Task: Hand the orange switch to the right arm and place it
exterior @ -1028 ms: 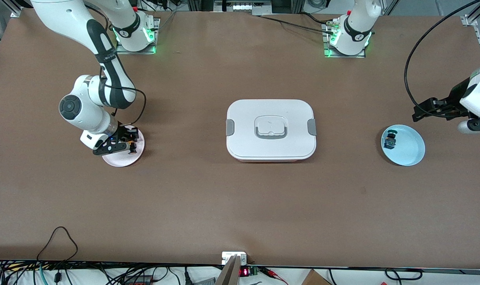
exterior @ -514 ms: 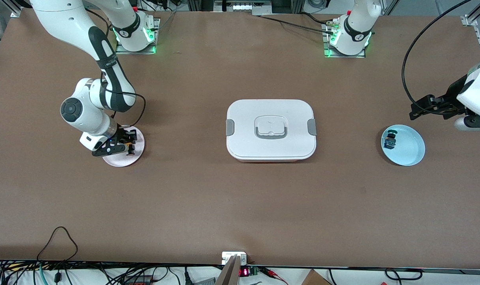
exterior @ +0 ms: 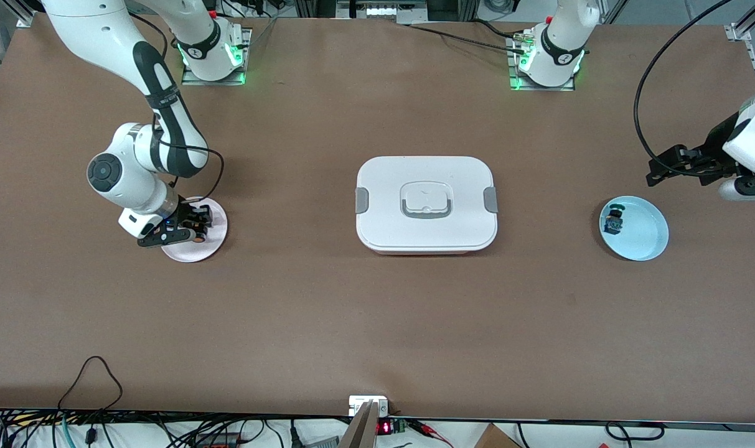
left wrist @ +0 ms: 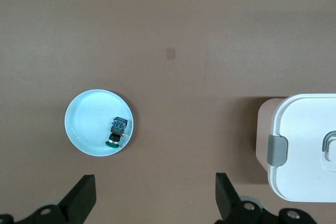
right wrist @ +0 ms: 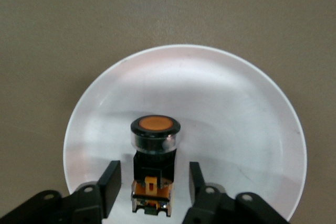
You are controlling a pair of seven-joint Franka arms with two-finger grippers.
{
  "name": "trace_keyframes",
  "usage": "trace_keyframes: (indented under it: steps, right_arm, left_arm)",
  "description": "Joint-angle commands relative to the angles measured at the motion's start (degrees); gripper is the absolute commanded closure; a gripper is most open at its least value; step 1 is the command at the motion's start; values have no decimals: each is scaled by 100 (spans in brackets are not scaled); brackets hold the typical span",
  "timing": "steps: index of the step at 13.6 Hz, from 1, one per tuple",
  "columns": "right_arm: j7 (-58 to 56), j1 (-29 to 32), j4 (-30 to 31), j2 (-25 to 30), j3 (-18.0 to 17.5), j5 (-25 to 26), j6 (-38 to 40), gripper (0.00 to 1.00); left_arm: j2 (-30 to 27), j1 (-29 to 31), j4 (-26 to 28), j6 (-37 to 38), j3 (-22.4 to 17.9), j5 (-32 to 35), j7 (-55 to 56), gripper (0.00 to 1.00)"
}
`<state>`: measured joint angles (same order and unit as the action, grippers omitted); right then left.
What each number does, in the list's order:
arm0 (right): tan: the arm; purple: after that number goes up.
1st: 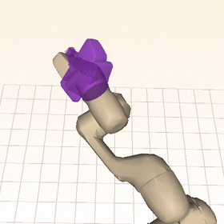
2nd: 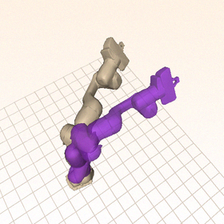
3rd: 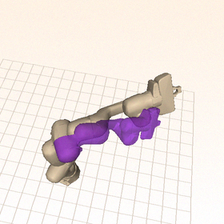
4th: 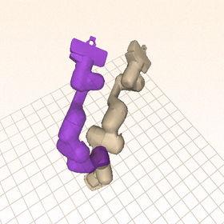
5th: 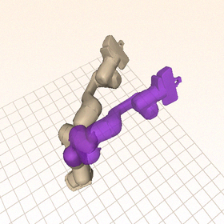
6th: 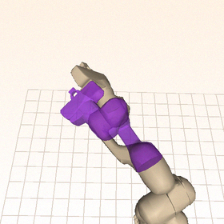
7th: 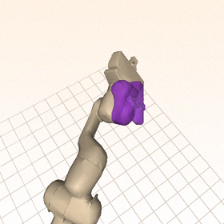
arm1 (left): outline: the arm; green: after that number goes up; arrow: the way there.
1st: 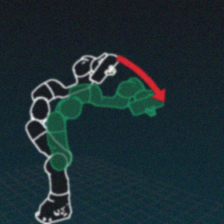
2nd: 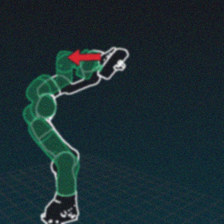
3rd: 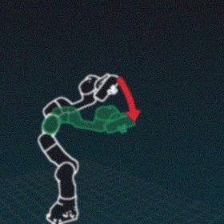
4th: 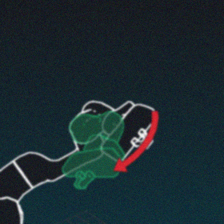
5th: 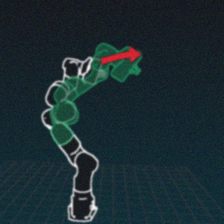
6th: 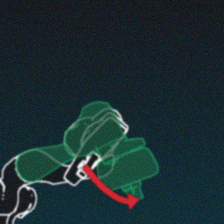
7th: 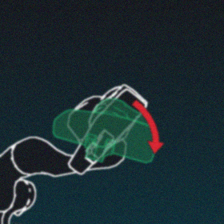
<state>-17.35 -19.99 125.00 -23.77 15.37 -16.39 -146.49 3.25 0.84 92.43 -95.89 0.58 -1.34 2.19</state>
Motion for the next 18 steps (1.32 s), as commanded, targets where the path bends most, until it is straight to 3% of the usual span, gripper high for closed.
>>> trace_keyframes:
  steps: [1, 3, 5, 8, 11, 14, 18]
  right_arm:
    - [257, 48, -360, 416, 10, -84, 907, 0]
    - [530, 13, -896, 671, 167, -49, 1900, 0]
    - [601, -5, -1109, 1022, 256, 47, 2456, 0]
    - [803, 22, -1556, 1733, 256, 775, 3421, 0]
    - [874, 13, -2206, 2244, 239, 1084, 4511, 0]
    - [839, 48, -2953, 2237, 247, 1094, 5138, 0]
    - [839, 30, -2999, 2386, 300, 1094, 5377, 0]
  left_arm:
    - [-97, 91, 99, -297, 91, 29, -26, 0]
    - [-18, 135, 99, -553, 83, 29, -34, 0]
    - [-44, 136, 91, -353, 83, 29, -26, 0]
    - [-97, 118, 64, 139, 91, 29, -17, 0]
    - [-105, 118, 64, 185, 91, 29, -26, 0]
    - [-105, 118, 64, 185, 100, 46, -26, 0]
    - [-105, 127, 64, 194, 91, 55, -26, 0]
